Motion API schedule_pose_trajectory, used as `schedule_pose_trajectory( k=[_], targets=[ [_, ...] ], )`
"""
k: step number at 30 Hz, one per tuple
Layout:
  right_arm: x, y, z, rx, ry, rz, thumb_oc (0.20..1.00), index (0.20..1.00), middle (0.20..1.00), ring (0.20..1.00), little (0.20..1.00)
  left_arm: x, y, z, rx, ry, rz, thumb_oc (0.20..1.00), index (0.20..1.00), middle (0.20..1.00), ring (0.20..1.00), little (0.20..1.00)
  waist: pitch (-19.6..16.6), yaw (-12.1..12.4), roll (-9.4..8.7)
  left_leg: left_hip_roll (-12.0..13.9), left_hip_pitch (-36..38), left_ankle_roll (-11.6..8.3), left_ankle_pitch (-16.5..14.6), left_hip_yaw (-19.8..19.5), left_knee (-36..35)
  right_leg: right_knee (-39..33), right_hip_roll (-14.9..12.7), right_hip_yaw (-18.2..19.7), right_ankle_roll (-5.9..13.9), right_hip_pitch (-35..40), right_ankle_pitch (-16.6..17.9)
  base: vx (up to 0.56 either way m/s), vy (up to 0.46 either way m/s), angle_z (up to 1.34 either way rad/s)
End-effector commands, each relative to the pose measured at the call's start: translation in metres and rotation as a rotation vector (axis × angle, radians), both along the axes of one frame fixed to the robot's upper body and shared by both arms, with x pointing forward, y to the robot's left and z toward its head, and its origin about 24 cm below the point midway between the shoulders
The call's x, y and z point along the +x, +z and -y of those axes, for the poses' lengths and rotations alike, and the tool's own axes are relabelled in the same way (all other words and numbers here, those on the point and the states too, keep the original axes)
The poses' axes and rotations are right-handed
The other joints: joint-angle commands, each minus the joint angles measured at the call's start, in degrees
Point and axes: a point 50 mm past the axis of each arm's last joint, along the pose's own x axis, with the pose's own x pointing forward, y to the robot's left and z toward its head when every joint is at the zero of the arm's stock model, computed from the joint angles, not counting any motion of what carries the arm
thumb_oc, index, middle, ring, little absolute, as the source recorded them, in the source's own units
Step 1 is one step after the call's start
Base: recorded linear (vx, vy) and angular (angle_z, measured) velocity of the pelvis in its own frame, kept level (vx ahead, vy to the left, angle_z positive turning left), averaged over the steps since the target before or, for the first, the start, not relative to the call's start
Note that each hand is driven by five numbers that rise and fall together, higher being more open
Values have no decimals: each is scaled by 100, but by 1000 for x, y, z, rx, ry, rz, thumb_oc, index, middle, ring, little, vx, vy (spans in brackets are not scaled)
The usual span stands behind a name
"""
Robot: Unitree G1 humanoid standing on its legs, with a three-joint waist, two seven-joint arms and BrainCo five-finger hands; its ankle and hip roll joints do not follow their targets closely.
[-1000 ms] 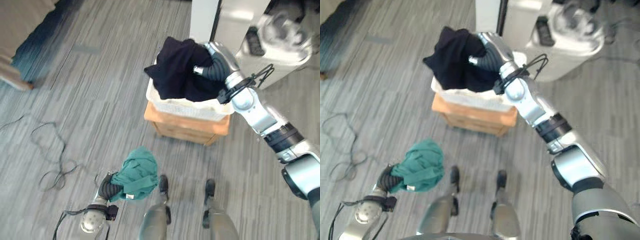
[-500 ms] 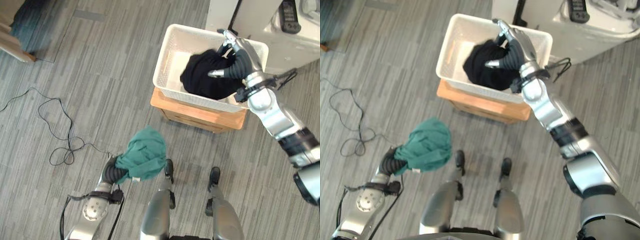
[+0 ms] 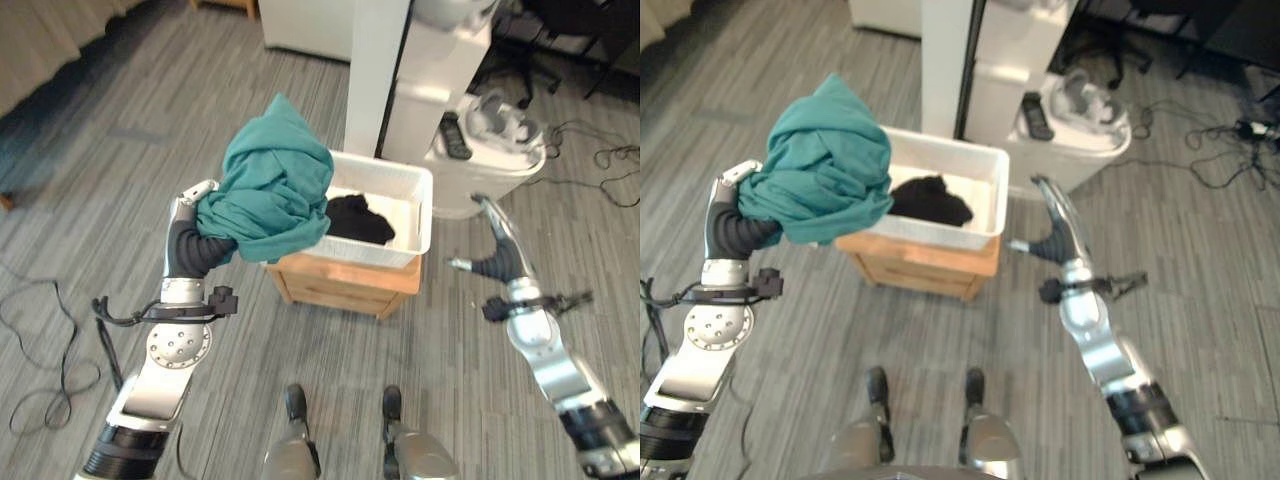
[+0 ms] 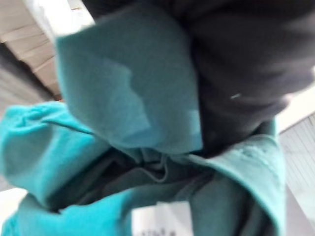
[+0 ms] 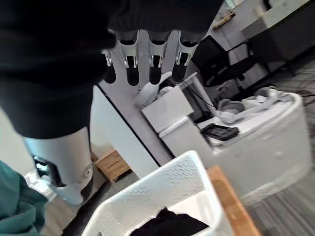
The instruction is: Tidy up the quilt and then pick up the clothes from the bed and put them into the laundry hamper.
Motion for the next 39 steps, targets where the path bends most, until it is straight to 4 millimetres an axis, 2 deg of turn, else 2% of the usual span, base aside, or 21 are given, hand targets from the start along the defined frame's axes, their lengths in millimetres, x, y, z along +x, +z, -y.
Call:
schedule_pose_trajectory(
  k=[1,3,6,7,8,9,11,12,15,16,20,25,26,27,32,35,39],
  targets=[
    [-7,0,8,-24,15,20,1000,1000,1000,1000,1000,1,0,-21,223,145,42,200,200,200,200,200,-405,-145,122,193,1009,-180,-907,378,6,37,-75,-111,369,308,-696,31,-7,-11],
    [-15,-11,9,-10,15,-22,1000,1000,1000,1000,1000,1,-5,-28,262,208,30,200,200,200,200,200,-410,-213,127,187,1030,-176,-914,407,6,38,-83,-100,385,306,-694,19,-12,-7],
    [-23,-14,14,-16,-3,-36,1000,1000,1000,1000,1000,-2,-9,-37,295,272,32,200,200,200,200,200,-394,-247,148,179,1018,-176,-913,441,6,40,-103,-87,411,279,-685,24,1,-8],
    [-22,-3,12,-41,80,-53,1000,1000,1000,1000,1000,34,54,-100,377,510,80,200,200,200,200,200,-451,-608,235,195,1066,-199,-884,629,6,54,-94,41,456,224,-648,52,18,-6],
    [-22,-3,13,-39,77,-52,1000,1000,1000,1000,1000,36,55,-99,379,506,83,200,200,200,200,200,-446,-585,226,193,1061,-198,-880,630,6,54,-96,43,456,218,-645,77,89,1],
    [-24,1,5,-52,119,-35,1000,1000,1000,1000,1000,66,63,-91,450,540,54,200,200,200,200,200,-435,-970,298,149,1096,-205,-919,864,6,87,-129,187,527,117,-576,8,92,5],
    [-26,8,-6,-37,203,-15,1000,1000,1000,1000,1000,83,86,-105,501,645,25,200,200,200,200,200,-343,-1243,398,123,1068,-206,-949,1012,6,129,-141,337,558,-51,-541,-49,89,-18],
    [-29,7,-5,-22,206,-19,1000,1000,1000,1000,1000,91,99,-106,518,675,32,200,200,200,200,200,-260,-1329,430,103,1021,-202,-945,1059,6,165,-149,404,572,-168,-522,-113,54,-61],
    [-38,-3,2,-8,181,-47,1000,1000,1000,1000,1000,94,130,-101,537,712,124,200,200,200,200,200,-30,-1366,519,91,889,-202,-891,1143,6,279,-186,474,572,-438,-519,-103,10,-59],
    [-39,-6,2,-8,176,-59,1000,1000,1000,1000,1000,94,134,-99,539,716,141,200,200,200,200,200,14,-1393,526,97,893,-206,-886,1173,6,305,-188,485,572,-470,-523,-38,-16,-21],
    [-44,-16,3,-1,170,-101,1000,1000,1000,1000,1000,94,142,-101,530,731,157,200,200,200,200,200,202,-1532,560,105,948,-223,-865,1316,6,405,-189,533,573,-554,-540,-19,-13,-22],
    [-38,-13,-1,-4,176,-75,1000,1000,1000,1000,1000,99,144,-90,514,705,179,200,200,200,200,200,590,-1574,565,110,894,-233,-792,1440,6,522,-179,604,576,-775,-520,-86,-14,-11],
    [-33,-9,-7,-10,180,-42,1000,1000,1000,1000,1000,101,146,-82,493,688,206,200,200,200,200,200,796,-1556,533,123,825,-236,-752,1487,13,550,-178,626,572,-880,-502,-79,-26,-25],
    [-33,-8,-7,-11,181,-40,1000,1000,1000,1000,1000,100,146,-82,492,689,207,200,200,200,200,200,815,-1555,529,125,838,-238,-753,1495,13,562,-175,634,571,-877,-507,-128,-50,-30],
    [-15,3,-34,0,224,53,1000,1000,1000,1000,1000,106,146,-79,457,717,217,200,200,200,200,200,1483,-1509,362,227,390,-295,-782,1620,421,798,-192,679,550,-1319,-468,-102,-57,-19],
    [-13,3,-41,-5,232,65,1000,1000,1000,1000,1000,106,150,-81,460,738,222,200,200,200,200,200,1632,-1485,333,275,189,-311,-807,1648,568,887,-203,673,538,-1475,-481,-61,-47,-4],
    [-13,-12,-47,-3,226,15,1000,1000,1000,1000,1000,102,150,-87,481,774,234,200,200,200,200,200,1632,-1416,337,355,-260,-331,-854,1698,815,1069,-250,650,522,-1895,-522,-36,-44,-2]
  ],
)
